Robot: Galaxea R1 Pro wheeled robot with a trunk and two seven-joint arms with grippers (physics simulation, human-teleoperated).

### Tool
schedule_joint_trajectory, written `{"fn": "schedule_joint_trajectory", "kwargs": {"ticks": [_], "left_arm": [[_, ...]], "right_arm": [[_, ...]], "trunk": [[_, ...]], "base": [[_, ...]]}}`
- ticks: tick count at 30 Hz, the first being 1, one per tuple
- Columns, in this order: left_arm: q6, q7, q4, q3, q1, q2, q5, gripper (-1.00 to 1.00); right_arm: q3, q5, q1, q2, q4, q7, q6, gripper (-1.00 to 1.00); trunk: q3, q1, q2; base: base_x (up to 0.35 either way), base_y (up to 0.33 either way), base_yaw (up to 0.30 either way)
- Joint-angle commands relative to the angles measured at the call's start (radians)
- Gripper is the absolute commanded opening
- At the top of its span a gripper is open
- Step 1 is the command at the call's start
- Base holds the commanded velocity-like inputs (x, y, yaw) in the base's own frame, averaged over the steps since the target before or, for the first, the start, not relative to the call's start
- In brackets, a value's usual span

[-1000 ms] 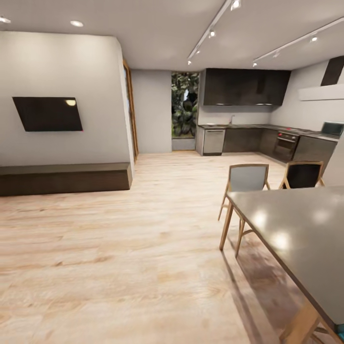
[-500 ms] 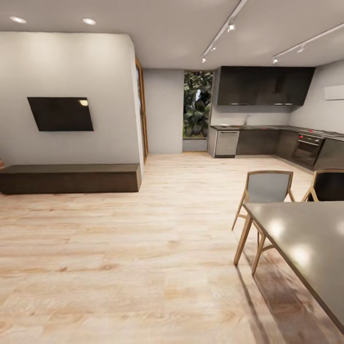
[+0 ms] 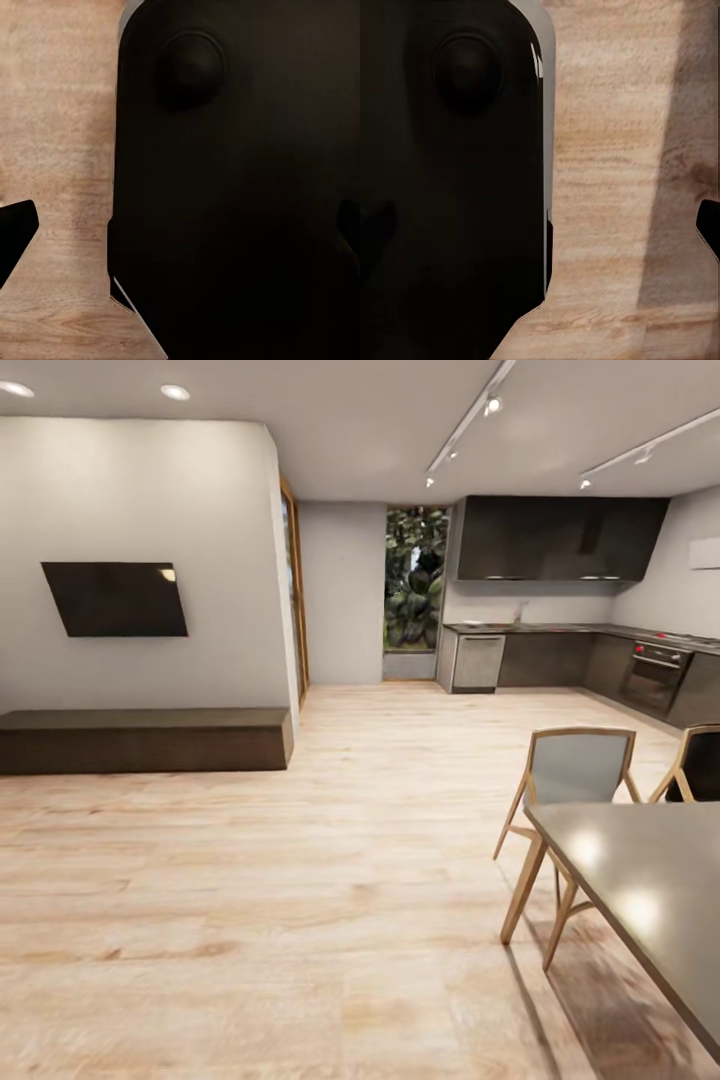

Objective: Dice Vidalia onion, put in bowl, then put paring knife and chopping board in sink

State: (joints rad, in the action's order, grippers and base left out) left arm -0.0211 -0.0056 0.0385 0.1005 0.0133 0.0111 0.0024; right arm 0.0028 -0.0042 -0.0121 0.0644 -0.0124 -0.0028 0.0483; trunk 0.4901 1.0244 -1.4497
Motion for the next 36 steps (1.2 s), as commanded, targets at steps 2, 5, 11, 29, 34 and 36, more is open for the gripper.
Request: {"fn": "schedule_joint_trajectory", "kwargs": {"ticks": [2,5,11,29,34,36], "left_arm": [[0.0,-0.001,0.0,0.007,0.0,0.008,0.0,1.0],[0.002,-0.001,-0.002,0.006,0.0,0.017,0.001,1.0],[0.003,-0.001,-0.003,0.005,0.0,0.032,0.001,1.0],[0.002,-0.001,-0.003,0.004,0.0,0.029,-0.001,1.0],[0.003,-0.001,-0.002,0.004,0.0,0.025,-0.001,1.0],[0.003,-0.001,-0.002,0.004,0.0,0.025,-0.001,1.0]], "right_arm": [[0.0,0.0,-0.001,0.0,-0.001,0.0,0.004,1.0],[0.001,0.0,-0.001,0.0,-0.001,0.0,0.004,1.0],[0.002,-0.001,-0.001,0.0,-0.001,0.0,0.004,1.0],[0.001,-0.001,-0.001,0.0,-0.001,0.0,0.004,1.0],[0.001,0.0,-0.001,0.0,-0.001,0.0,0.004,1.0],[0.002,0.0,-0.001,0.0,-0.001,0.0,0.004,1.0]], "trunk": [[0.001,0.001,0.0],[0.001,0.001,0.0],[0.001,0.001,0.0],[0.001,0.001,0.0],[0.001,0.001,0.0],[0.001,0.001,0.0]], "base": [[0.342,0.0,0.0],[0.342,0.0,0.0],[0.342,0.0,0.0],[0.342,0.0,0.0],[0.342,0.0,0.0],[0.342,0.0,0.0]]}}
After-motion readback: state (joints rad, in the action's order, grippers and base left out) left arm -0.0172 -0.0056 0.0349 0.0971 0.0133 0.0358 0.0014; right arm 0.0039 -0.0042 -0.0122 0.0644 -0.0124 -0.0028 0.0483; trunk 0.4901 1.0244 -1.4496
